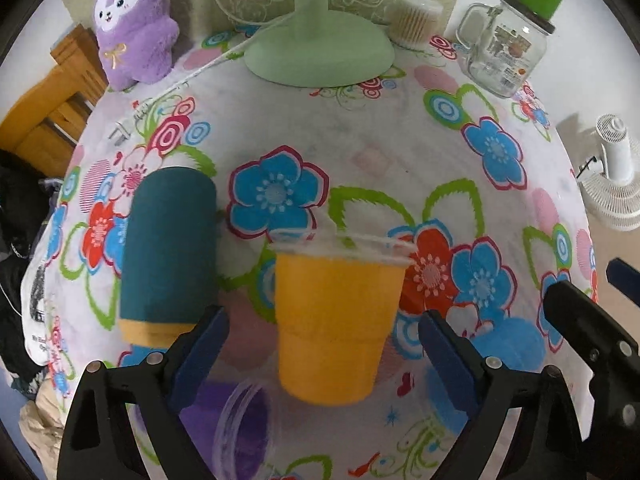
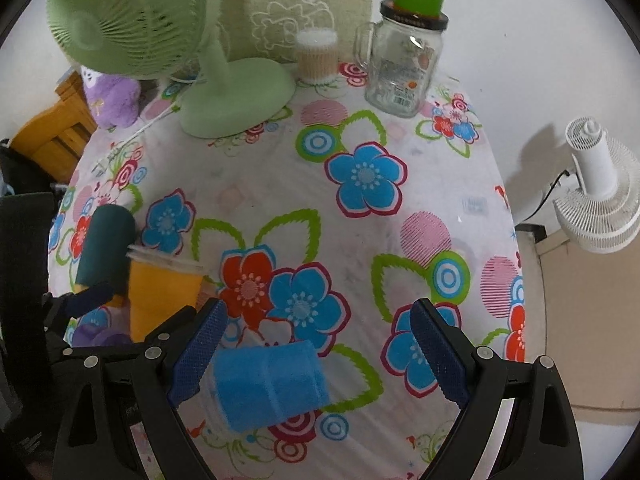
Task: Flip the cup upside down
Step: 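Move the left tool to the upright orange cup and close on it, then lift the orange cup off the table with the left tool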
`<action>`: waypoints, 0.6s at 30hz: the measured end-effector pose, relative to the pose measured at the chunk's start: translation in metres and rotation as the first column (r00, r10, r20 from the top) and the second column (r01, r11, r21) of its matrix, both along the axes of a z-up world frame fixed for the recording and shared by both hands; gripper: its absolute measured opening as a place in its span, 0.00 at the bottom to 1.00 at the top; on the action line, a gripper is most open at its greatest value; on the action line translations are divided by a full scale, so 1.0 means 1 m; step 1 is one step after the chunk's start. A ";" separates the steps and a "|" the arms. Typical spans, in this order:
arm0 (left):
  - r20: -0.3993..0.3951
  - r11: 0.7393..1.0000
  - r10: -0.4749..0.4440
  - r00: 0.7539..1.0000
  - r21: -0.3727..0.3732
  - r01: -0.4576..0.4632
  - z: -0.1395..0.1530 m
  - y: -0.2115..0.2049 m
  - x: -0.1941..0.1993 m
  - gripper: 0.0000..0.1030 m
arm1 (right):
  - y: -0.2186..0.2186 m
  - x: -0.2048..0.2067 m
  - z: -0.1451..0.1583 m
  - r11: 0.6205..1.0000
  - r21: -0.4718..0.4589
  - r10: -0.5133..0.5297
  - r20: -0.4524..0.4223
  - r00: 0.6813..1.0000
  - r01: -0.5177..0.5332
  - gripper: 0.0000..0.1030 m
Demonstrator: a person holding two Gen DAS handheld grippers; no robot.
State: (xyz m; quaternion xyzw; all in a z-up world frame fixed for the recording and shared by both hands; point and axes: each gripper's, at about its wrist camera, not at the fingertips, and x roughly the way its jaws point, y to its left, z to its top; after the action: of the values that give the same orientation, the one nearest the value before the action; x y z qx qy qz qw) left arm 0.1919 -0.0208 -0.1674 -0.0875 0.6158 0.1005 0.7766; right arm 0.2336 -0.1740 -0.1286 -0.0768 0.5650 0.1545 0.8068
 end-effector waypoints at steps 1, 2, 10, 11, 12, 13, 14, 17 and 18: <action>-0.001 1.000 0.003 1.000 -0.003 -0.003 -0.003 0.000 0.001 0.92 | -0.001 0.002 -0.002 1.000 0.002 -0.006 -0.004 1.000 0.006 0.92; -0.002 1.000 0.008 1.000 -0.005 -0.008 -0.006 -0.001 0.003 0.90 | -0.002 0.004 -0.005 1.000 0.002 -0.010 -0.007 1.000 0.010 0.92; -0.027 1.000 -0.009 1.000 -0.008 0.009 -0.025 -0.008 0.012 0.70 | -0.003 0.008 -0.017 1.000 0.003 -0.019 -0.025 1.000 0.019 0.92; -0.034 1.000 -0.011 0.999 -0.016 0.010 -0.027 -0.008 0.013 0.61 | -0.003 0.008 -0.018 1.000 0.004 -0.021 -0.026 0.999 0.021 0.92; -0.040 1.000 -0.009 0.999 -0.022 0.008 -0.029 -0.008 0.014 0.63 | -0.004 0.007 -0.019 1.000 0.006 -0.023 -0.029 0.999 0.023 0.92; -0.038 1.000 -0.006 0.999 -0.026 0.005 -0.029 -0.008 0.014 0.62 | -0.004 0.007 -0.019 1.000 0.007 -0.025 -0.031 0.999 0.025 0.92; -0.034 1.000 -0.005 0.999 -0.031 0.004 -0.029 -0.008 0.014 0.61 | -0.005 0.006 -0.020 1.000 0.008 -0.026 -0.033 0.999 0.026 0.92; 0.004 0.999 -0.010 1.000 -0.039 0.010 -0.021 -0.009 0.011 0.61 | -0.007 0.004 -0.017 0.999 0.013 -0.035 -0.032 0.999 0.036 0.92; 0.013 0.999 -0.019 1.000 -0.037 0.020 -0.017 -0.010 0.007 0.61 | -0.007 0.004 -0.016 0.999 0.012 -0.037 -0.029 0.999 0.037 0.92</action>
State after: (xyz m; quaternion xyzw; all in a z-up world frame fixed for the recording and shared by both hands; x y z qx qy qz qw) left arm 0.1992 -0.0307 -0.1846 -0.0966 0.6134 0.0808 0.7797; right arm 0.2373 -0.1813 -0.1446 -0.0591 0.5771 0.1440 0.8017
